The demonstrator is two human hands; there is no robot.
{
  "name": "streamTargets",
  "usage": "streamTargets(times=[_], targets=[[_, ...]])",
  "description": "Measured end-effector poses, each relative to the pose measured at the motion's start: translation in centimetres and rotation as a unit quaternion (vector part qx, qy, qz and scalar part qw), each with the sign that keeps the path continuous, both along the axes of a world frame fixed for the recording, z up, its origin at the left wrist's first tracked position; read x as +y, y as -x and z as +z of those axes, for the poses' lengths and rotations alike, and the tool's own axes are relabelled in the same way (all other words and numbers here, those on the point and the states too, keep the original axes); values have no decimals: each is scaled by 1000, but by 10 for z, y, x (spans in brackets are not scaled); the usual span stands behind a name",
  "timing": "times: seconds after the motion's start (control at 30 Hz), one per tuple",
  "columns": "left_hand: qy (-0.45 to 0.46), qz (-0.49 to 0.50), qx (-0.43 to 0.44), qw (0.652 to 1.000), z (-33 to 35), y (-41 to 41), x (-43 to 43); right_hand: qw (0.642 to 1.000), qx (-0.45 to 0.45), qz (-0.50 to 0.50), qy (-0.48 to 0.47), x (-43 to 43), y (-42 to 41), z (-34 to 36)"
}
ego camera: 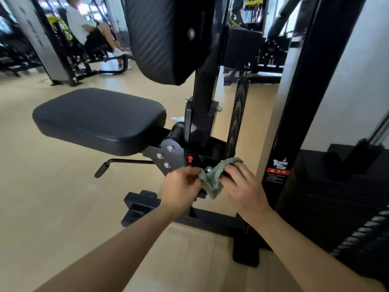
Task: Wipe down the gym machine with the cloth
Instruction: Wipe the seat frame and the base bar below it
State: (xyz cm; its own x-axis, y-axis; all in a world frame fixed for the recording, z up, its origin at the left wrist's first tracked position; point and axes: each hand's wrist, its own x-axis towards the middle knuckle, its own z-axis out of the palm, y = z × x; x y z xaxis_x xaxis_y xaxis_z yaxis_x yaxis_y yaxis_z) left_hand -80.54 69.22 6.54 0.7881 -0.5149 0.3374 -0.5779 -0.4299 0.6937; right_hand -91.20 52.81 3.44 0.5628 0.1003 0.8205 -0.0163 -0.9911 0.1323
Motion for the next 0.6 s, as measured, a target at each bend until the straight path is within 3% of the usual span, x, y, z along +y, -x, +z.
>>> streamTargets(times=[0.1, 0.23, 0.43, 0.6], targets=[[93, 0, 183, 979, 2, 11, 1, 998, 13, -17, -52, 7, 8, 2], [205, 11, 225, 952, -11, 19, 3, 997, 18, -16, -76, 18, -1, 13], [292, 89, 146, 941, 4, 4, 15, 994, 88, -19, -64, 28, -19, 28], [276, 142, 60, 949, 5, -21, 25, 997, 79, -6, -18, 51, -40, 33]])
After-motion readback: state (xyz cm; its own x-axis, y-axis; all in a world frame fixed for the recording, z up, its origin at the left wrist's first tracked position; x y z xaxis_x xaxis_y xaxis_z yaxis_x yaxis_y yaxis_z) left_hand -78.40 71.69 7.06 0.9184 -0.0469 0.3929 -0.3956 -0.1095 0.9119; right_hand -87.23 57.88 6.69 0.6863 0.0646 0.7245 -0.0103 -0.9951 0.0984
